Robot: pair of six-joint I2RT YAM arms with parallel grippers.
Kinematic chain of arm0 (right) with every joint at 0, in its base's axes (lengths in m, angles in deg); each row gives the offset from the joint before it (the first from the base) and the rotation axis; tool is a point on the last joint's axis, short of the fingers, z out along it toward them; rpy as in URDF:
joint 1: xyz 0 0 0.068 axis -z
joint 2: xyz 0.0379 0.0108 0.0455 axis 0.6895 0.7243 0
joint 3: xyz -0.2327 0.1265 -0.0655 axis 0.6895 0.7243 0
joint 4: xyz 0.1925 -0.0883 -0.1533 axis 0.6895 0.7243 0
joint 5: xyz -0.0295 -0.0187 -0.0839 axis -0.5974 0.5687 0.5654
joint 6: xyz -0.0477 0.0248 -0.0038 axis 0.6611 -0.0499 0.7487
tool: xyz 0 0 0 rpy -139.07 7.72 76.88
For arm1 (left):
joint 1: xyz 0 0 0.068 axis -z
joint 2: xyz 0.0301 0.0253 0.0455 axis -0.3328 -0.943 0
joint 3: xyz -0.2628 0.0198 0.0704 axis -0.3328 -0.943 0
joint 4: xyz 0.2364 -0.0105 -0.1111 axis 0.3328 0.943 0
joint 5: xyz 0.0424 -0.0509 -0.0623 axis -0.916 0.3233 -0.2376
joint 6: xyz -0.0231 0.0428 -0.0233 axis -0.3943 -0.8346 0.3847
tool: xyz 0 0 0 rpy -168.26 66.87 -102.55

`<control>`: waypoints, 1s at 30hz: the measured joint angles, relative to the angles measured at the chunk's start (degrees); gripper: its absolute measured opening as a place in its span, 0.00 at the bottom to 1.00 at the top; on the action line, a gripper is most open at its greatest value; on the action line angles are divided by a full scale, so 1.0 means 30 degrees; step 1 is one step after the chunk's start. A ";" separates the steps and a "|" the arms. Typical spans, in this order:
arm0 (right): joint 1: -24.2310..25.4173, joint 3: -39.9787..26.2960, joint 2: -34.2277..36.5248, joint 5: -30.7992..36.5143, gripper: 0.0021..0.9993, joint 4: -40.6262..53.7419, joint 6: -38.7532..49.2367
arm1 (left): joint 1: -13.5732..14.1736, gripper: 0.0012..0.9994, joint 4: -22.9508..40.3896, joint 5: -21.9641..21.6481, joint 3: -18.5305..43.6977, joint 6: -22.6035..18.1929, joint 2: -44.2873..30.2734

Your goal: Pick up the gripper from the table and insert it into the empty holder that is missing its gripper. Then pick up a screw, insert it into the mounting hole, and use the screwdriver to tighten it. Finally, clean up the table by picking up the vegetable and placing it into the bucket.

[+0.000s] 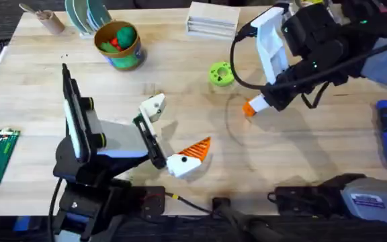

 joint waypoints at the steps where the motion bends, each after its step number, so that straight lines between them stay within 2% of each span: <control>1: 0.0000 -0.0024 0.0001 0.0024 0.08 0.0019 -0.0005 | 0.0000 0.99 0.0000 0.0000 0.0000 0.0000 -0.0006; 2: 0.0000 -0.0031 0.0002 0.0024 0.02 0.0153 -0.0002 | 0.0000 0.99 0.0000 0.0000 0.0000 0.0000 -0.0006; 6: 0.0000 -0.0071 0.0000 0.0024 0.02 0.0416 -0.0006 | 0.0000 0.99 0.0000 0.0000 0.0000 0.0000 0.0000; 10: 0.0007 -0.0989 -0.0024 0.0031 0.02 0.2058 -0.0006 | 0.0000 0.99 0.0004 0.0000 0.0000 0.0000 -0.0006; 17: 0.0672 -0.5557 -0.1421 0.0462 0.01 0.5055 -0.0193 | 0.0000 0.99 0.0000 0.0000 0.0000 0.0000 0.0000; 18: 0.1208 -0.7072 -0.2549 0.0509 0.01 0.4821 -0.0530 | 0.0000 0.99 0.0000 0.0000 0.0000 0.0000 -0.0006; 19: 0.1402 -0.7303 -0.3047 0.0534 0.01 0.4562 -0.0596 | 0.0000 0.99 0.0000 0.0000 0.0000 0.0000 -0.0006; 27: 0.2616 -0.7321 -0.6662 0.0524 0.01 0.4030 -0.1087 | 0.0000 0.99 0.0000 0.0000 0.0000 0.0000 -0.0003; 30: 0.2828 -0.5969 -0.8542 0.0503 0.01 0.3472 -0.1418 | 0.0000 0.99 0.0007 0.0000 0.0000 0.0000 -0.0006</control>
